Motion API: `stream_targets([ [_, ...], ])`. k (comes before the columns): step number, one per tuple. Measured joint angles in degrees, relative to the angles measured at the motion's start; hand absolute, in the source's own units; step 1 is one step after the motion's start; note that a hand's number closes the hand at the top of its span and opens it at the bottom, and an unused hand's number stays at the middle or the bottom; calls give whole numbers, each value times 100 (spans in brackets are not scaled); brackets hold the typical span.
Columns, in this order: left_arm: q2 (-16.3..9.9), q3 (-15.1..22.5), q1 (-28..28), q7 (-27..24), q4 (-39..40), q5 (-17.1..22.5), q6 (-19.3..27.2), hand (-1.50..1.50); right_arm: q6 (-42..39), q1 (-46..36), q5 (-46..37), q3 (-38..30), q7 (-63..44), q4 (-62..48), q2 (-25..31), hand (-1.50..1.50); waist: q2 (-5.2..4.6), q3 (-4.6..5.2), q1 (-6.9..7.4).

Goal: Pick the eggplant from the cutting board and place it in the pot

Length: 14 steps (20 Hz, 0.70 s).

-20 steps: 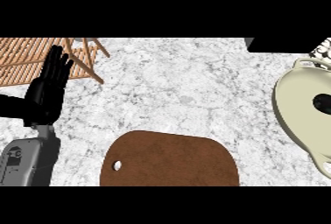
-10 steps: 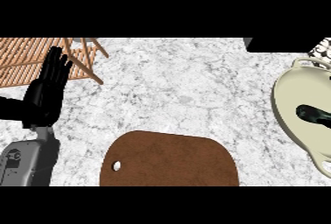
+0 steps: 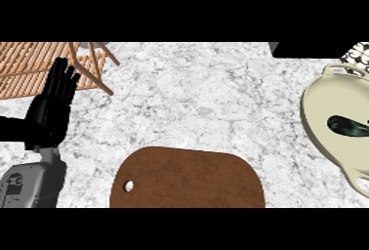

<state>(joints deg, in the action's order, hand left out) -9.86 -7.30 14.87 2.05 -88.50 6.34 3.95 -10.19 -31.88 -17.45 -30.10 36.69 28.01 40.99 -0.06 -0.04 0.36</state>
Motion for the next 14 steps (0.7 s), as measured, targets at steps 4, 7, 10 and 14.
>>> stream_targets([
  [4,-7,19,69,97,-56,-19,21,0,-363,-44,429,-404,72,-388,268,-150,-16,-5,22],
  [7,11,36,-15,14,-59,-6,-40,0,-609,-47,662,-666,242,-737,591,-150,-30,-9,48],
  [10,-25,-14,161,45,57,6,-35,0,-909,23,879,-909,401,-1063,906,-150,-45,-14,50],
  [14,35,34,208,79,65,-14,3,0,-1115,236,1057,-1135,591,-1394,1228,-150,-68,-29,89],
])
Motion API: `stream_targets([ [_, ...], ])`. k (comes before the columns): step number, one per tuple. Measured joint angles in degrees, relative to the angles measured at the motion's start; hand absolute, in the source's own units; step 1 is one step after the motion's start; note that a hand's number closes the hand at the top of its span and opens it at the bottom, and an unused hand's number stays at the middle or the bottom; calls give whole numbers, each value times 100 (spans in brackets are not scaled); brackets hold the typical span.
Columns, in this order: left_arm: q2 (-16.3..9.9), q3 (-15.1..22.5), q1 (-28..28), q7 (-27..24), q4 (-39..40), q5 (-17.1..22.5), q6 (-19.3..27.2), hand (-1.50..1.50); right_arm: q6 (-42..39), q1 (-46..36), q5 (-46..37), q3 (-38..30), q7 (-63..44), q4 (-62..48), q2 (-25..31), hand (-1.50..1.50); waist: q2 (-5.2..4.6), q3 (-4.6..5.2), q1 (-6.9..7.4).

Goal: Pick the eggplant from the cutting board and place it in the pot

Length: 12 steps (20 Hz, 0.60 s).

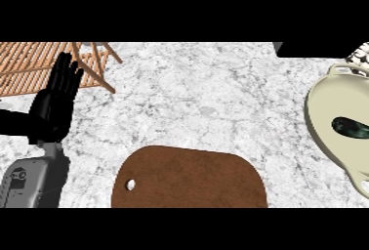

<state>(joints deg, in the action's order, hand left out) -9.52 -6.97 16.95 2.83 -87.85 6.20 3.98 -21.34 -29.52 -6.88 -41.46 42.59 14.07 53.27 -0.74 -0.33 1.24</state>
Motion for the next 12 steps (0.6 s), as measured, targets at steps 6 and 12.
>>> stream_targets([
  [6,31,32,-15,7,-51,-3,-1,0,-173,273,202,-239,21,-227,430,-150,-14,-17,17],
  [12,-24,-33,15,20,-52,43,-33,0,-286,534,312,-355,0,-300,646,-150,-24,-32,21],
])
